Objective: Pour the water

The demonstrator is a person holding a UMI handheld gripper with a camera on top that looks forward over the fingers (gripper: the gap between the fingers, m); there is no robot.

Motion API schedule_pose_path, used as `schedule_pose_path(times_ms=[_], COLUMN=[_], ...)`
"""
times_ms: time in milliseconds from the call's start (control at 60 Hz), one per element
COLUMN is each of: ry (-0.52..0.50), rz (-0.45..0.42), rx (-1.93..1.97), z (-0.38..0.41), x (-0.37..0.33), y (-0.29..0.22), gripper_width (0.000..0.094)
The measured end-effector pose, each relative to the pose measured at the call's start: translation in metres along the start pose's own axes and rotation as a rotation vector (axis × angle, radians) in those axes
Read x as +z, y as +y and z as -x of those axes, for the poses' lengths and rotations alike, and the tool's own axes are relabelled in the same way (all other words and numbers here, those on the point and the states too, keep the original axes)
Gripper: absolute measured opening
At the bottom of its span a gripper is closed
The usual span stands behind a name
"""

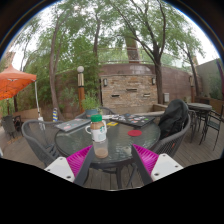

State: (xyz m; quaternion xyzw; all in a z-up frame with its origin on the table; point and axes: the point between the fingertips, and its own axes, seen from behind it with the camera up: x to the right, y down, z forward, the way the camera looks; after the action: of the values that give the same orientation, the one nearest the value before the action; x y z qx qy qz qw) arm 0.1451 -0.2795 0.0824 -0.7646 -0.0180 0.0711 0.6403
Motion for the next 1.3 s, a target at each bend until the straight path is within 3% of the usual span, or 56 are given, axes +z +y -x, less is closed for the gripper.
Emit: schedule_pose_path(times_ms=[150,433,483,533,600,750,917,1067,1300], ry=[-0.040,0.038,0.061,0.091,0.101,0.080,0.150,0.212,0.269], rz=[-0.033,-0.108,-0.116,-0.079,-0.123,-0.095,-0.098,-0.100,0.026], rx=[0.002,-0.035,-0.025,-0.021,0.018,0.043,-0.102,-0.426,-1.464], z=[0.036,0.065,0.065,0.062,0.059,0.064,0.039,0.009,-0.009], x=[0.060,0.152,0.156,0.164,0.170,0.169,0.173,0.199,0.293], y=[-0.004,-0.026,-0.023,-0.011,-0.014,-0.010,-0.018,-0.068,-0.125], gripper_width=[0.0827,0.0822,0.0734,0.0442,0.0440,0.0438,0.0288,0.0274,0.0272])
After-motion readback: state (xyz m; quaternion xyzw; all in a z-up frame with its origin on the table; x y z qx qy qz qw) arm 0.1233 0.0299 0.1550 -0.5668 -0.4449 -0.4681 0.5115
